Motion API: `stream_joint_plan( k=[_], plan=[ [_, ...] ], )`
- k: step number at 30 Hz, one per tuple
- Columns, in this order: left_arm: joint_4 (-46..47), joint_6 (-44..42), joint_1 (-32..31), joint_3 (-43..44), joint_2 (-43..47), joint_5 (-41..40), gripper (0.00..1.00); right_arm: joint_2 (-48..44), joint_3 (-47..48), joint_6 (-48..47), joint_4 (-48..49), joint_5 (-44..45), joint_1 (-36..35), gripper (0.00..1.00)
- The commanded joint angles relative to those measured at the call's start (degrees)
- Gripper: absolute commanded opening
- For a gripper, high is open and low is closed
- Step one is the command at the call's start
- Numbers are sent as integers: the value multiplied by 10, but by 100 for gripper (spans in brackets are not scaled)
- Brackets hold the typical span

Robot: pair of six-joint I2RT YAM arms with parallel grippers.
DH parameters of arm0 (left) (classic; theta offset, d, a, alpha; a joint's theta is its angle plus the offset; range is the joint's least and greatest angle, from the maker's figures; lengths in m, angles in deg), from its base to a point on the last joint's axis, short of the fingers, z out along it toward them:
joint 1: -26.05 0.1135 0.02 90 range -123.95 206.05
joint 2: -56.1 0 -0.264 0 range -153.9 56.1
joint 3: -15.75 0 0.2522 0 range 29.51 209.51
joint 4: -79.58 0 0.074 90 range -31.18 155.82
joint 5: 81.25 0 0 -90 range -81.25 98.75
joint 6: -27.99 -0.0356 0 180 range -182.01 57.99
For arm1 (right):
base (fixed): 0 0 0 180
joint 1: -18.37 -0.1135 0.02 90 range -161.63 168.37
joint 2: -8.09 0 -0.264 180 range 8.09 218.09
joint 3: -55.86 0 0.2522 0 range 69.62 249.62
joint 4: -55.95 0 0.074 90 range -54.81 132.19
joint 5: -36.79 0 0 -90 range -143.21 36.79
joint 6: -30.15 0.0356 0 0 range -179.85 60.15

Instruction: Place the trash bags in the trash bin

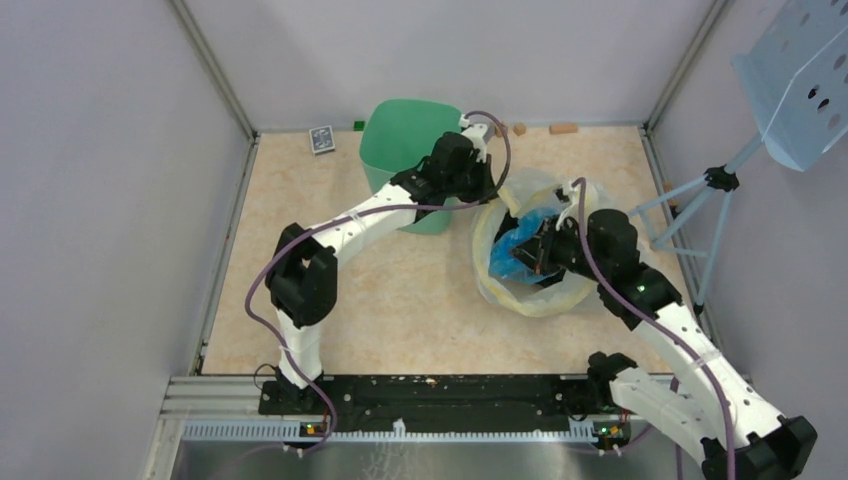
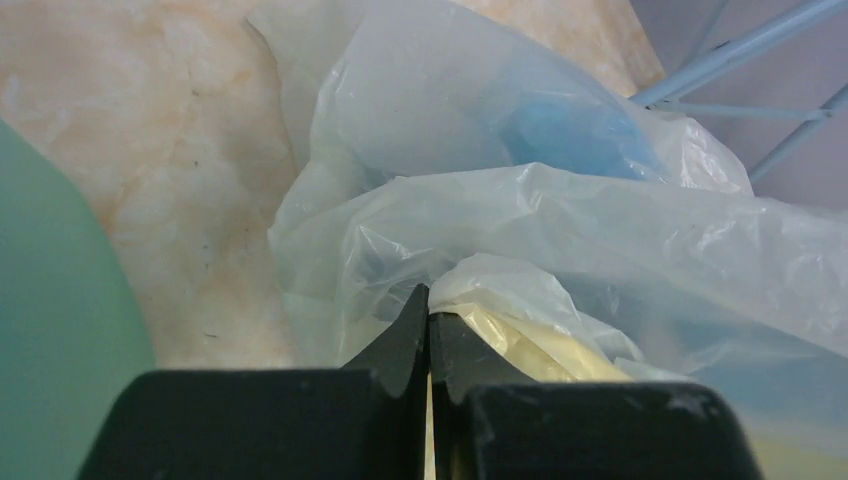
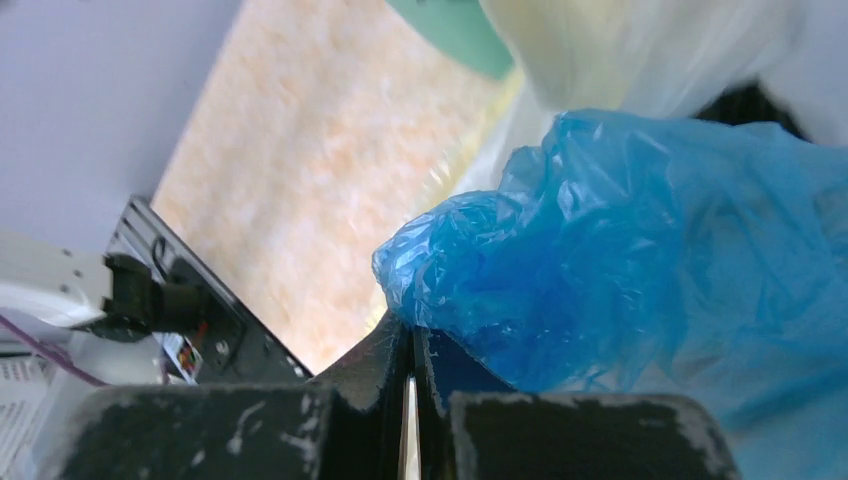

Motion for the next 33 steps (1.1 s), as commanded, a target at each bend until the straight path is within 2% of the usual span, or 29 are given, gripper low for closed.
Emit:
stream_joint_plan(
  k=[1,3,4,12,15,18,20,21,22,24,28,31,33],
  plan=[
    [29,28,1,-25,3,32,0,-26,31,34,66,42,-4,0],
    [45,36,-1,-46,7,37,0,-35,23,56,77,74,0,0],
    [58,39,-2,-57,9,42,0,-37,17,69,92,55,6,0],
    [81,28,-3,-28,-11,62,0,12,-53,225,323,-326,22,0],
    [83,23,-5,-7,-15,66,0,24,-71,234,318,-395,10,0],
    [81,17,-6,15,-20,70,0,53,-70,167,222,-398,-17,0],
    [73,14,-5,26,-20,67,0,62,-63,116,139,-351,-23,27],
    [71,12,-5,29,-18,64,0,60,-58,94,110,-329,-23,47],
    [71,10,-5,29,-13,58,0,53,-52,76,84,-309,-23,62],
    [72,4,-5,27,-5,39,1,31,-35,59,55,-277,-22,78],
    [68,-4,0,27,6,18,1,2,24,32,10,-251,-23,80],
    [68,-1,4,30,10,19,2,0,68,43,12,-297,-23,80],
    [67,-1,5,34,11,19,2,-2,89,81,48,-340,-23,77]
  ],
)
